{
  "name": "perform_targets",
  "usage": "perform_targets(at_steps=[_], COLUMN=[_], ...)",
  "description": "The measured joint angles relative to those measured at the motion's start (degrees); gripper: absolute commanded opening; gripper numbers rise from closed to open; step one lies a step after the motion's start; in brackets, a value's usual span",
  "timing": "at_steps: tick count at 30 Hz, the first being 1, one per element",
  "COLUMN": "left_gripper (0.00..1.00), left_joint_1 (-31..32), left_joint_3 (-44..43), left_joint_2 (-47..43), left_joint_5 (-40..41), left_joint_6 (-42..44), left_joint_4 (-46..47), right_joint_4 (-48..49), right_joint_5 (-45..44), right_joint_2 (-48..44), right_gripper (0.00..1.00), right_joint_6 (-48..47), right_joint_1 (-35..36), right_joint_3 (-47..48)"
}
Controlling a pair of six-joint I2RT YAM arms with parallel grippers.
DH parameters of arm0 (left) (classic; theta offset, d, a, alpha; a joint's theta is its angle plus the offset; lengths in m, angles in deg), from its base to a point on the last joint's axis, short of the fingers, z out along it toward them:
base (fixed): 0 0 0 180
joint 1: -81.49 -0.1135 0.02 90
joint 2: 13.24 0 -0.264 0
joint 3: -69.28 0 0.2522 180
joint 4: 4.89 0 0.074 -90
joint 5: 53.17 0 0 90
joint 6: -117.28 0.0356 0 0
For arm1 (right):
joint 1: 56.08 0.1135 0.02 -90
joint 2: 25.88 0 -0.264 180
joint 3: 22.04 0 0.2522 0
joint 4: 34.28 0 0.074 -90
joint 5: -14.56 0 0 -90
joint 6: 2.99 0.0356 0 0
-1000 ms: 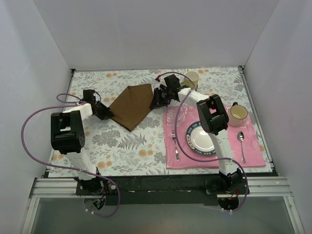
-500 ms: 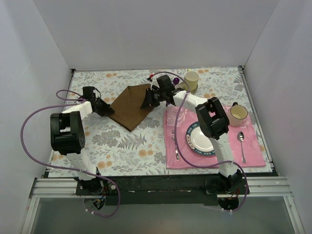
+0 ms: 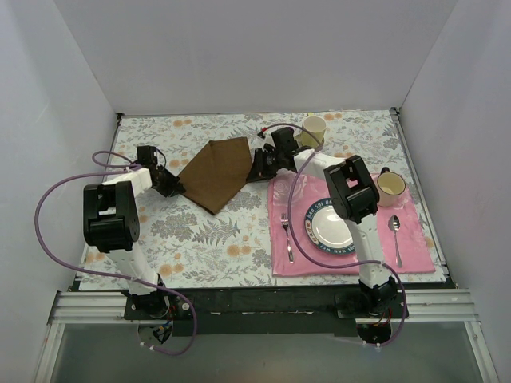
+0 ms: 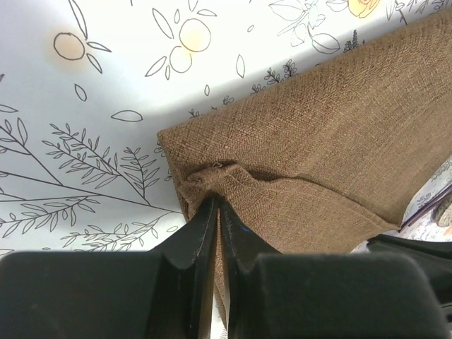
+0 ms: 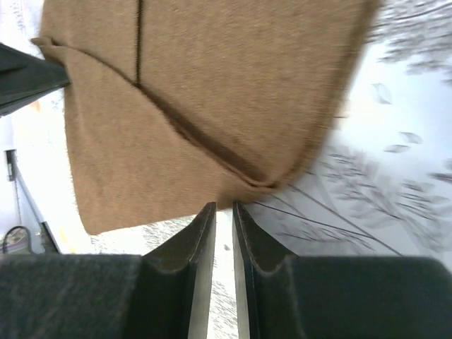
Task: Fold the napkin, place the utensils inside, and roll it up
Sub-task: Fold the napkin, then roll the napkin with the utensil
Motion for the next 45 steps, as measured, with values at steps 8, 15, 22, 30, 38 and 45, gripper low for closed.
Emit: perform_targets(at_steps=[8, 15, 22, 30, 38, 45], left_gripper=[0.12, 0.14, 0.13, 0.25, 0.47, 0.48], left_joint_1=[0.0, 0.0, 0.0, 0.0, 0.5, 0.5], left_joint_3=[-1.5, -2.7, -2.8, -3.3, -8.0, -8.7], left_joint_2=[0.2, -0.8, 0.2, 1.6, -2.3, -9.6], left_joint_5=[-1.6, -5.7, -5.7, -4.3, -1.1, 6.1], left_joint_6=[0.6, -0.5, -0.9, -0.8, -0.8, -6.4], left_joint_4=[-1.8, -2.5, -1.5, -1.0, -4.6, -12.9], right_joint_4=[-8.3, -5.7, -0.5, -2.8, -13.8, -23.2], right_joint_5=[-3.8, -1.4, 1.9, 1.4, -9.6, -24.8], right_joint_2=[-1.3, -4.1, -3.7, -0.8, -1.0, -1.1], right_gripper=[0.29, 0.34, 0.34, 0.51, 0.7, 0.77], right_joint_6=[-6.1, -4.5, -1.2, -5.3, -17.8, -32.1], right_joint_1=[0.1, 5.3, 14.2, 15.6, 15.9, 22.2], right_joint_3=[4.2, 4.0, 4.0, 3.1, 9.8, 15.2])
